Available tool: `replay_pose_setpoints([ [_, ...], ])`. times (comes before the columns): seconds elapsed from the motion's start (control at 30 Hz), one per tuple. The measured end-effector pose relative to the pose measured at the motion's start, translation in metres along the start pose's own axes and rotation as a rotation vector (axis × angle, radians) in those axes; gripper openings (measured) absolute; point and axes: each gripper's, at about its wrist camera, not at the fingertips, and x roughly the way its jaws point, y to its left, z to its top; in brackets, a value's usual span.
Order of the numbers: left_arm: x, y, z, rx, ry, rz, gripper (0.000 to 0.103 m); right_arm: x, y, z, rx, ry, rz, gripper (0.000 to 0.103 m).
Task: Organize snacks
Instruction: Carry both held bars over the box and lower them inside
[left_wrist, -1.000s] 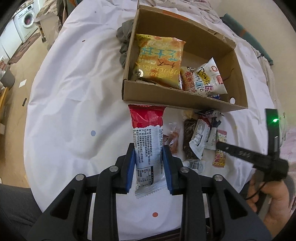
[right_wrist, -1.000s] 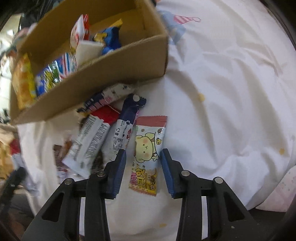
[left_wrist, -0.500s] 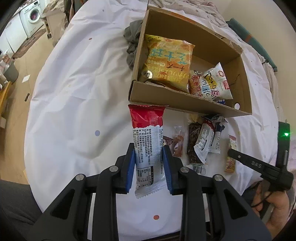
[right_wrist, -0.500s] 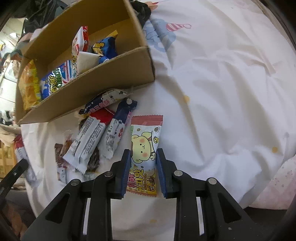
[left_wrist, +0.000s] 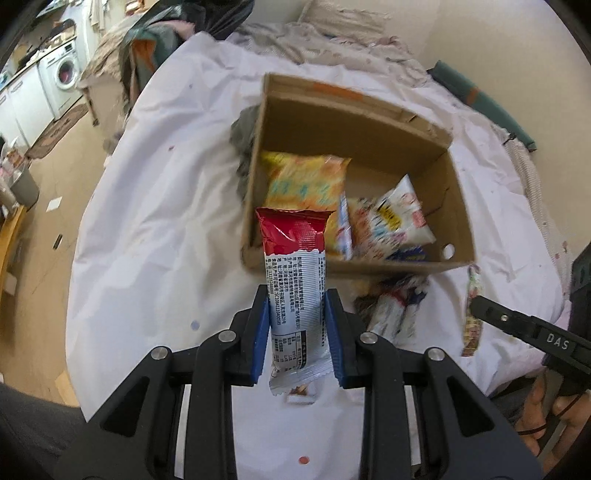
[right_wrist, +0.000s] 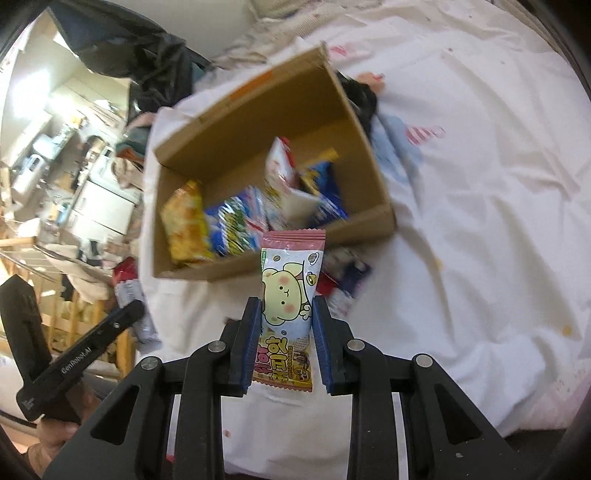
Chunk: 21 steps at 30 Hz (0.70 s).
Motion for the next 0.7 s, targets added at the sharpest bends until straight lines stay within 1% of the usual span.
replay_pose_setpoints([
  [0.1,-0.002,-0.013,0.014,0.048,-0.025,-0.002,0.025,0.013,0.023,0.011,-0.038,-0.036,0.037,0.029],
  [0.2,-0.003,-0.024,0.031,0.083,-0.056,0.004,0.025,0.013,0.034,0.020,-0.062,-0.067,0.064,0.029],
  [0.27,-0.003,-0.030,0.044,0.102,-0.070,0.001,0.025,0.014,0.039,0.029,-0.080,-0.092,0.058,0.029],
  [0.33,-0.002,-0.034,0.051,0.116,-0.090,-0.003,0.025,0.014,0.042,0.038,-0.095,-0.112,0.052,0.029],
  [0.43,0.004,-0.038,0.060,0.133,-0.098,-0.007,0.025,0.012,0.045,0.055,-0.115,-0.131,0.053,0.029],
  [0.6,0.016,-0.041,0.081,0.117,-0.101,-0.009,0.025,0.016,0.044,0.077,-0.134,-0.158,0.024,0.029],
  [0.7,0.021,-0.045,0.086,0.120,-0.104,-0.020,0.025,0.022,0.040,0.092,-0.128,-0.168,0.004,0.029],
])
